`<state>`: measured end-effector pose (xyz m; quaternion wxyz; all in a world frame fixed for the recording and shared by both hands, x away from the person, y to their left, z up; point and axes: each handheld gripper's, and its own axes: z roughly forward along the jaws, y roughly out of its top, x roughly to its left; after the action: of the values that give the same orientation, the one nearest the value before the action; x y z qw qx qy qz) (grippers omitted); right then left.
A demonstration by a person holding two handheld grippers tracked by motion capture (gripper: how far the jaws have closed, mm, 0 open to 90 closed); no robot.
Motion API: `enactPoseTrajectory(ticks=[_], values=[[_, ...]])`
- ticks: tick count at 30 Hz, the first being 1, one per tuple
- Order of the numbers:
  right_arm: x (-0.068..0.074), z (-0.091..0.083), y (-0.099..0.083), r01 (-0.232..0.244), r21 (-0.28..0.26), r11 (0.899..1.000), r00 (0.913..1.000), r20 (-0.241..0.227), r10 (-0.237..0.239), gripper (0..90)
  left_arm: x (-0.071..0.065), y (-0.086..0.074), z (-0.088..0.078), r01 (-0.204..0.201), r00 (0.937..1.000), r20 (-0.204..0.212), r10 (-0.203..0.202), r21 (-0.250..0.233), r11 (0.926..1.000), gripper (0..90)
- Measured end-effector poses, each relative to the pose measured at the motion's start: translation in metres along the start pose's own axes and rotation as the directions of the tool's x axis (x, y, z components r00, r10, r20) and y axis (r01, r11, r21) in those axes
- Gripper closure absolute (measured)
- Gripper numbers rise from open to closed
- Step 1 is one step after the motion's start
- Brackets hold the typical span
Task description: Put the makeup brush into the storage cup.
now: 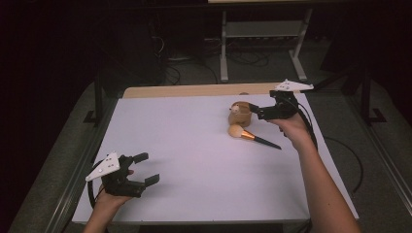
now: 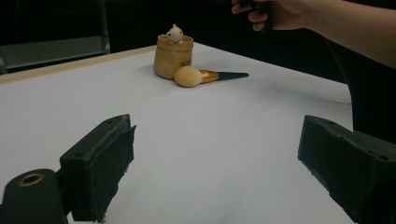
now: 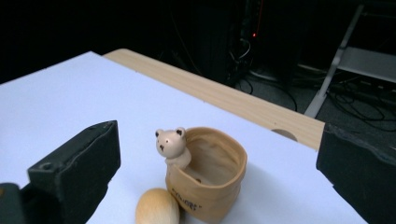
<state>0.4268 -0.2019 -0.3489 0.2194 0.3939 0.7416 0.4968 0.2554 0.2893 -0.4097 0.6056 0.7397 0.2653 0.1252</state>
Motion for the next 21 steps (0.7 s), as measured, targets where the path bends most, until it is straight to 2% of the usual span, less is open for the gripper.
enactPoseTrajectory(ticks=[12, 21], values=[[0.0010, 0.0058, -0.0002, 0.007, 0.091, 0.996, 0.9995, -0.031, -0.005, 0.0, 0.0006, 0.0004, -0.0006, -0.002, 1.0000, 0.000, 0.002, -0.007, 1.0000, 10.0], [0.0017, 0.0078, 0.0005, 0.046, 0.161, 0.986, 0.9981, -0.047, -0.038, 0.0, 0.0002, 0.0004, -0.0003, -0.001, 1.0000, 0.001, 0.001, -0.008, 1.0000, 10.0]])
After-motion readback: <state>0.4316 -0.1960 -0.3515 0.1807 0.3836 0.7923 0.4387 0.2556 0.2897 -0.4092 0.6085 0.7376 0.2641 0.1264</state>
